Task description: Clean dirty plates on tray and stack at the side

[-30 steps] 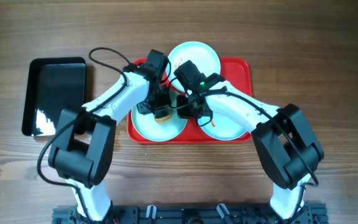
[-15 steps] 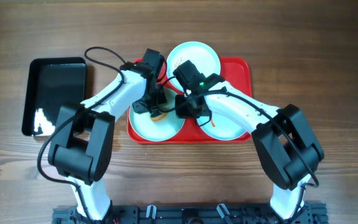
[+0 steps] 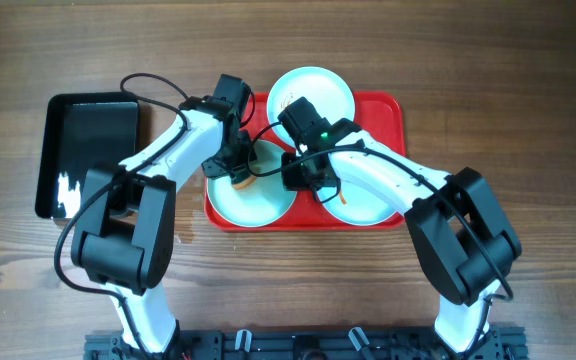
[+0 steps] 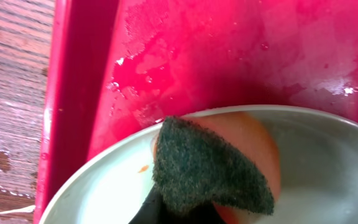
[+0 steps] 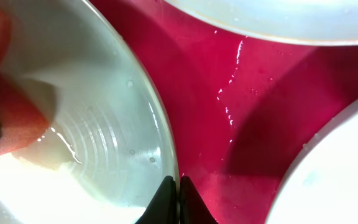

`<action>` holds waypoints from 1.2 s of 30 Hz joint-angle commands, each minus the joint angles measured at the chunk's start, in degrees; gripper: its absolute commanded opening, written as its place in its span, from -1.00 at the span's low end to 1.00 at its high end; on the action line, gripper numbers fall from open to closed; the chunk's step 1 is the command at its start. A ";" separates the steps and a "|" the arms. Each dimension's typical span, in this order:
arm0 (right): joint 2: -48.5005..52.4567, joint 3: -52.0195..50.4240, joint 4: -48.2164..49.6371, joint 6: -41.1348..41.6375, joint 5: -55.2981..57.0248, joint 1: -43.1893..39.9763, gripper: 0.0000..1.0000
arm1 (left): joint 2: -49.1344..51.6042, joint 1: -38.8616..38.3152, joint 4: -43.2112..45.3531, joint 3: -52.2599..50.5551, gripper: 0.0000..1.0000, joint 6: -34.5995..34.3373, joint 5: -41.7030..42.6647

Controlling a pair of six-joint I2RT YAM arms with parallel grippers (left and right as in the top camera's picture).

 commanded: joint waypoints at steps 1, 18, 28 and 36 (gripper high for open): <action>-1.36 0.74 -1.05 -0.66 0.07 -0.04 -0.91 | 1.68 1.62 -0.13 -4.35 -0.92 0.96 -9.86; -1.36 0.74 -1.14 0.68 1.60 -0.04 -0.93 | -7.65 2.93 -13.75 3.02 -0.92 0.17 -19.06; -1.90 1.92 -0.42 0.39 -0.22 -0.04 -0.92 | -21.31 2.91 -15.98 5.05 -0.92 -0.85 -14.64; -8.92 8.59 -2.19 -4.04 4.94 -0.04 -0.91 | -23.12 2.95 -18.60 5.05 -0.92 -0.79 -6.60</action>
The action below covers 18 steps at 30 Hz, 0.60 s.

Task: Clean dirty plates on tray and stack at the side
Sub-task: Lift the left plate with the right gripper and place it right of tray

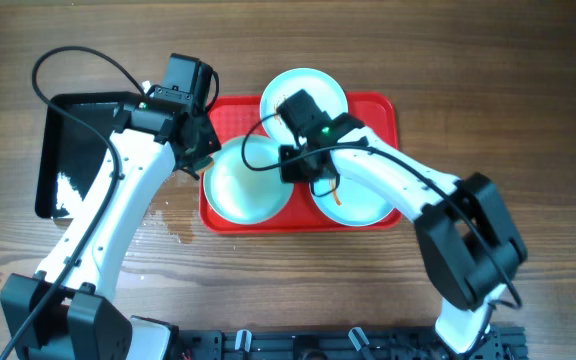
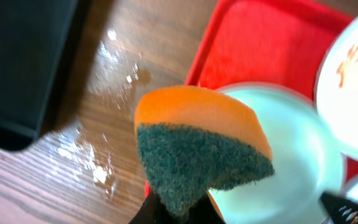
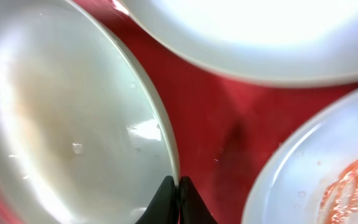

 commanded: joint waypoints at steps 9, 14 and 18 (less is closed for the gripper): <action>-18.51 11.23 -9.77 -8.70 29.59 0.17 -0.91 | -0.46 1.70 -5.86 0.74 -0.92 -0.94 3.28; -20.83 11.23 -10.10 -15.43 41.90 3.58 -0.91 | -0.44 3.72 -5.88 0.74 -0.93 -0.94 3.32; -20.00 11.08 -10.34 -19.65 57.96 9.84 -0.92 | -0.35 4.26 -5.88 0.74 -0.92 -0.94 3.34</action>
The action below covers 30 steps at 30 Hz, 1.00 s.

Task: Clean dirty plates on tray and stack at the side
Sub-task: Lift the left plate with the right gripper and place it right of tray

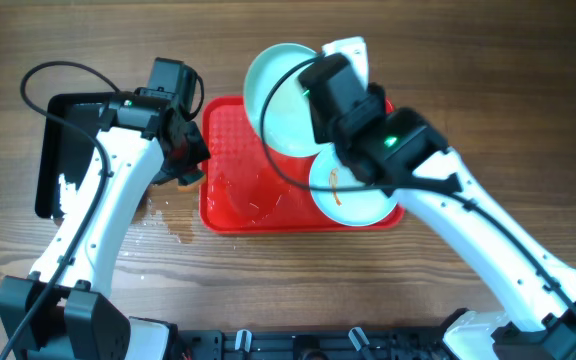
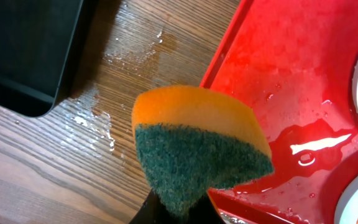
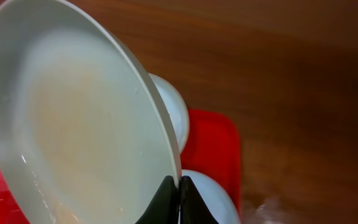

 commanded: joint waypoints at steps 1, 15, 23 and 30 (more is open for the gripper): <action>1.01 0.68 0.28 -6.71 22.43 6.69 -0.91 | -0.35 0.57 0.02 0.74 -0.92 -0.76 0.35; 8.24 0.63 3.37 -17.35 47.30 16.13 -0.91 | -0.35 0.57 -0.02 0.72 -0.92 -0.79 0.35; 8.24 0.63 2.64 -10.58 40.63 16.61 -0.91 | -0.35 0.57 0.02 -0.11 -0.92 -0.76 0.35; 7.50 0.63 -4.48 8.61 18.73 14.32 -0.92 | -0.31 0.57 1.14 -0.94 -0.92 -0.76 0.48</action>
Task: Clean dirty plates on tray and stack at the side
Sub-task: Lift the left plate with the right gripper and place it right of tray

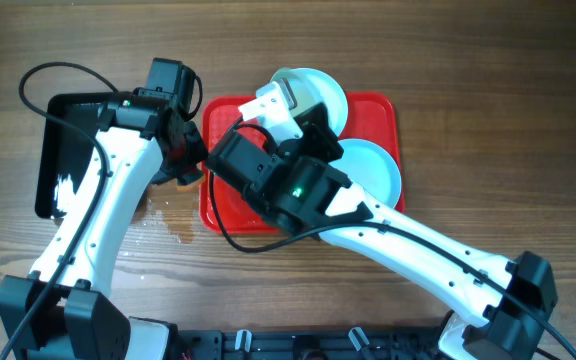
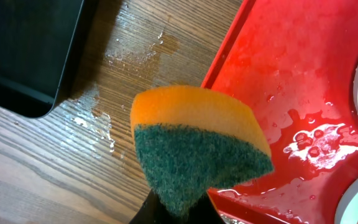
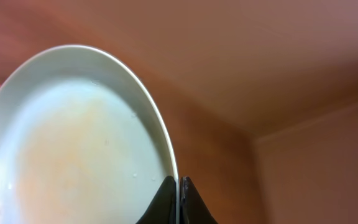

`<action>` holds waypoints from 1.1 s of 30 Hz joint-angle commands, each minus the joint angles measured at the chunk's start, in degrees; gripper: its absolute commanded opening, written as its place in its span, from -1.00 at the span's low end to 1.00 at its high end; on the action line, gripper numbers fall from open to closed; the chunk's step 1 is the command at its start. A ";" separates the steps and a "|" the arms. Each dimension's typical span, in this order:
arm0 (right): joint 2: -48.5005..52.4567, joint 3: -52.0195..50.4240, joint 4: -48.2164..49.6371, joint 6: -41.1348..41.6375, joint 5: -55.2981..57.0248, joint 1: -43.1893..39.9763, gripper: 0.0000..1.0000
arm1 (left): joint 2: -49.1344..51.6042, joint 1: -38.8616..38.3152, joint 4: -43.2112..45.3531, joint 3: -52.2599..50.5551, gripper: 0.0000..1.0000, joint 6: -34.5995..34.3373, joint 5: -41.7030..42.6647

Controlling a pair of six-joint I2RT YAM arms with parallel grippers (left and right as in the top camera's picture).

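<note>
My right gripper (image 3: 178, 182) is shut on the rim of a pale, wet plate (image 3: 73, 149), held tilted and edge-up in the air. Behind it lies blurred brown table, with a sliver of red tray at the far left. In the overhead view the raised right arm crosses the red tray (image 1: 218, 214). It partly covers a white plate (image 1: 313, 88) at the back and a pale plate (image 1: 373, 170) at the right. My left gripper (image 2: 176, 210) is shut on an orange and green sponge (image 2: 197, 149). It hovers over the tray's left edge (image 2: 225, 59).
A black bin (image 1: 78, 150) stands left of the tray, its corner (image 2: 23, 50) close to the sponge. Water is spilled on the wood (image 1: 173, 225) beside the tray. The bare tray floor (image 2: 291, 81) is wet with droplets.
My right arm has swung round with the plate, from above the tray's back left to a spot with open table behind it. The left gripper and sponge have stayed put.
At first the sponge rested in the front-left plate while my right gripper pinched that plate's rim. Then the sponge was lifted off toward the tray's left edge. Then the plate was up and tilted above the tray, leaving a wet bare patch. Now it hangs elsewhere.
</note>
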 commanded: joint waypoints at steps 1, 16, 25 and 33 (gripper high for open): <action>-0.81 0.63 -3.02 15.58 -18.08 -2.78 -0.92 | -0.31 0.28 1.05 -0.63 -0.92 -0.74 0.57; -4.28 0.48 -7.82 9.88 -56.83 -34.86 -0.91 | -0.02 0.26 4.33 -0.63 -0.92 -0.74 5.44; -4.26 -7.63 -1.84 6.73 -68.59 -57.00 -0.91 | 1.77 0.26 5.20 -0.63 -0.92 -0.76 5.46; -3.96 -20.28 11.74 10.54 -68.59 -74.44 -0.91 | 2.51 0.26 5.20 -0.63 -0.92 -0.74 5.46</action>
